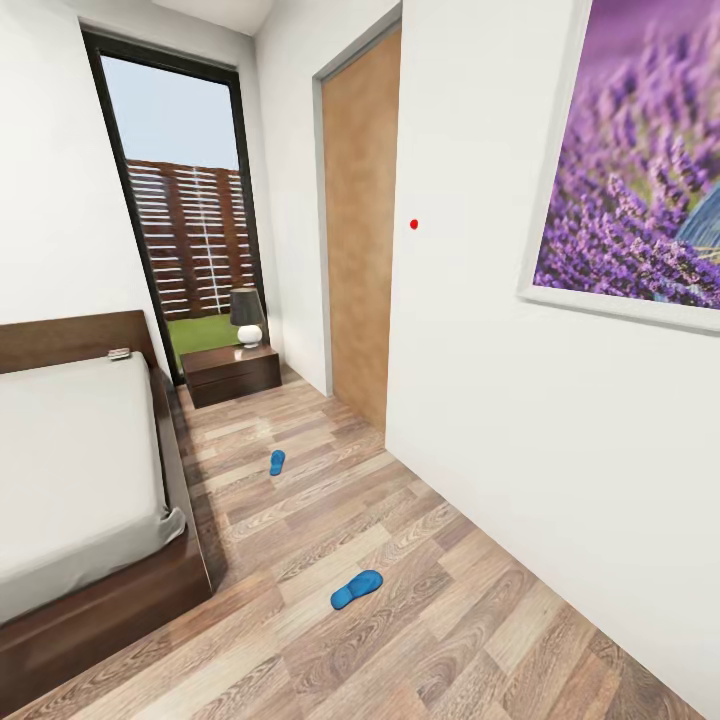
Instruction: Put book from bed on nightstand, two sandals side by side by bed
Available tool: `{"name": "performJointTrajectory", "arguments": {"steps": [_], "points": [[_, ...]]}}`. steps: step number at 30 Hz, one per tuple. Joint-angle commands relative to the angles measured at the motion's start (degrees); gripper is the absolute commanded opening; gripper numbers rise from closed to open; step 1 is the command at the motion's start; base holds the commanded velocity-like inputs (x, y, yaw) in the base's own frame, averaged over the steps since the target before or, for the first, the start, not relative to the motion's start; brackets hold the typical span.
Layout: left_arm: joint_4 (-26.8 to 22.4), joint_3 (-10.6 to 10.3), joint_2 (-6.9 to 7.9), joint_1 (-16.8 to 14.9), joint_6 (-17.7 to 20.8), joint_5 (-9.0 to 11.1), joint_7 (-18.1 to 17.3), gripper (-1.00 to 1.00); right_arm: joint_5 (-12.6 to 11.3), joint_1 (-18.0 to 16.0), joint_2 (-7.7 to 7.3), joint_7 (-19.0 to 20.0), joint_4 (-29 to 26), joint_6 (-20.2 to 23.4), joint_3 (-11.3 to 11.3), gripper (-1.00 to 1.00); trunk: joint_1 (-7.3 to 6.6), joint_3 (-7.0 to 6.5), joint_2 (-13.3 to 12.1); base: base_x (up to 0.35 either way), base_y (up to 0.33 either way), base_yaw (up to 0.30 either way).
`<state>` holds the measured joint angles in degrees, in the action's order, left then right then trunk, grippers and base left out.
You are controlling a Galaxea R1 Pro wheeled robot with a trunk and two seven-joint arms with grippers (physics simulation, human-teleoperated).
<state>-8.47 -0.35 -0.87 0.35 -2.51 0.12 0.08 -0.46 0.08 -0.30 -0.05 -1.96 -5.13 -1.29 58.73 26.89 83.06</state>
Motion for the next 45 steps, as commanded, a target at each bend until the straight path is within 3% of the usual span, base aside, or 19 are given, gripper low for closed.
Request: {"name": "performJointTrajectory", "arguments": {"steps": [1,5,6,15,45], "points": [[-0.42,-0.03,0.00,0.03,-0.41,0.34,0.01,1.00,-0.05,0.01,0.01,0.02,-0.36,-0.47,-0.14,1.00,0.00,0.04,0.02,0.000,0.000,0.000],[-1.71,-0.02,0.04,0.01,-1.69,1.63,0.01,1.00,-0.01,0.01,0.07,0.23,-1.66,-1.76,-0.30,1.00,0.00,0.04,0.02,0.000,0.000,0.000],[-19.91,0.00,0.05,0.01,-8.51,4.30,0.01,1.00,-0.02,0.01,0.08,0.24,-15.65,-7.53,-0.31,1.00,0.00,0.04,0.02,0.000,0.000,0.000],[-19.91,0.21,0.23,0.00,-9.70,5.73,-0.15,1.00,-0.06,0.01,0.12,0.24,-16.14,-6.75,-0.70,1.00,0.00,0.04,0.02,0.000,0.000,0.000],[-19.87,0.17,0.17,0.00,-9.71,5.77,-0.16,1.00,0.00,0.01,0.13,0.17,-16.00,-7.27,-0.66,1.00,0.00,-0.27,0.02,0.000,0.000,0.024]]}}
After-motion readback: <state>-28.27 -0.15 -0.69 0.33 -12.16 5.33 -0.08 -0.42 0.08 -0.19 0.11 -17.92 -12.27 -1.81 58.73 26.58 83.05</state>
